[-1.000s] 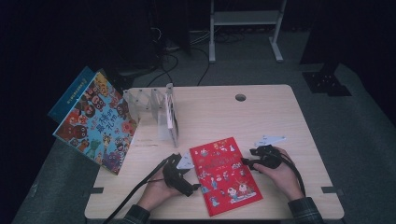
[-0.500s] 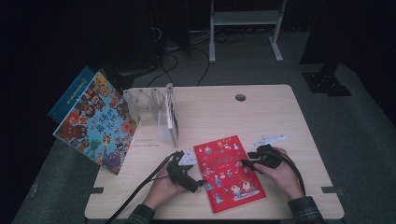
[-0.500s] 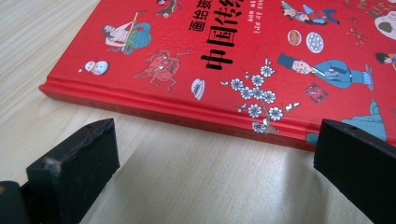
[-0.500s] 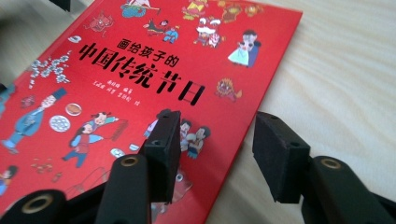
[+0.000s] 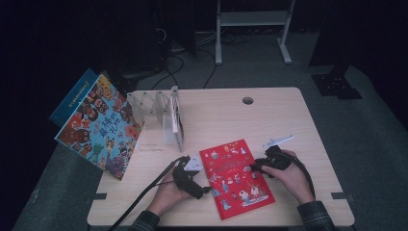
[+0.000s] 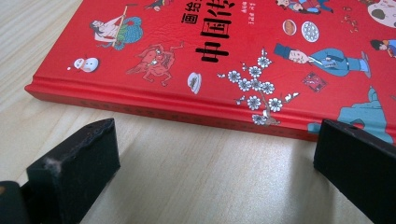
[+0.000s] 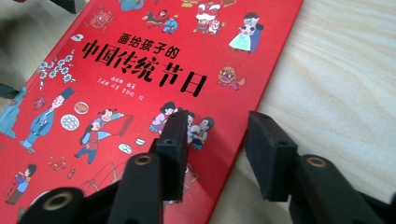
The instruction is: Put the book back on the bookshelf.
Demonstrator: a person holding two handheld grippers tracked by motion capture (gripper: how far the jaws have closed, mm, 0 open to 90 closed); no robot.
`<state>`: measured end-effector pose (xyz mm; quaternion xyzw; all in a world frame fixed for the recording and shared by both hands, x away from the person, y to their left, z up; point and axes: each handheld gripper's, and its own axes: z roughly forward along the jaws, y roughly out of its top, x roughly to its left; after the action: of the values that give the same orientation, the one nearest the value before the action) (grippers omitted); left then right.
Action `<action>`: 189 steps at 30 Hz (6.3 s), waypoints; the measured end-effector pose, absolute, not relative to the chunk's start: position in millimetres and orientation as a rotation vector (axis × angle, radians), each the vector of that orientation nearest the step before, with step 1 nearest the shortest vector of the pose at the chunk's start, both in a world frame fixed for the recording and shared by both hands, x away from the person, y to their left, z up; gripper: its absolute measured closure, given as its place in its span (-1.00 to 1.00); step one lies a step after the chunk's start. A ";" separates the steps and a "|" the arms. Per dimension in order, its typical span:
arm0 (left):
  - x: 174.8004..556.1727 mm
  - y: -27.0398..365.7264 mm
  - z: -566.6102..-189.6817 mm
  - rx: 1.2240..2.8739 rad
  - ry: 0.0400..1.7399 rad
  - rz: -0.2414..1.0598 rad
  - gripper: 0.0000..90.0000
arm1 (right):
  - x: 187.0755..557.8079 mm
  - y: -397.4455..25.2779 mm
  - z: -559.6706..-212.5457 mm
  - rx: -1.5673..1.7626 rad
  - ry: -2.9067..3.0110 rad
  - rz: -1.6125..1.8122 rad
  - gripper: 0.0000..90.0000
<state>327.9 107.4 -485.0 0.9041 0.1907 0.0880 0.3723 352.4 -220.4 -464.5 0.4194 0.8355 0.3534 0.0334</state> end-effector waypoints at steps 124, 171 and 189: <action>339.5 124.2 -465.6 2.187 0.540 0.188 -1.00 | 359.4 -193.2 -341.8 1.302 2.625 1.538 0.95; 376.1 132.1 -403.3 1.840 0.515 0.055 -1.00 | 352.0 -204.9 -324.0 1.180 2.623 1.717 0.95; 374.6 146.4 -375.6 1.723 0.458 0.074 -0.86 | 347.6 -205.9 -332.7 1.035 2.600 1.818 0.95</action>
<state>374.6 146.4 -375.6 0.7517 0.1998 0.0322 0.6277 347.6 -205.9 -332.7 0.3086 0.7754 0.5422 -0.0975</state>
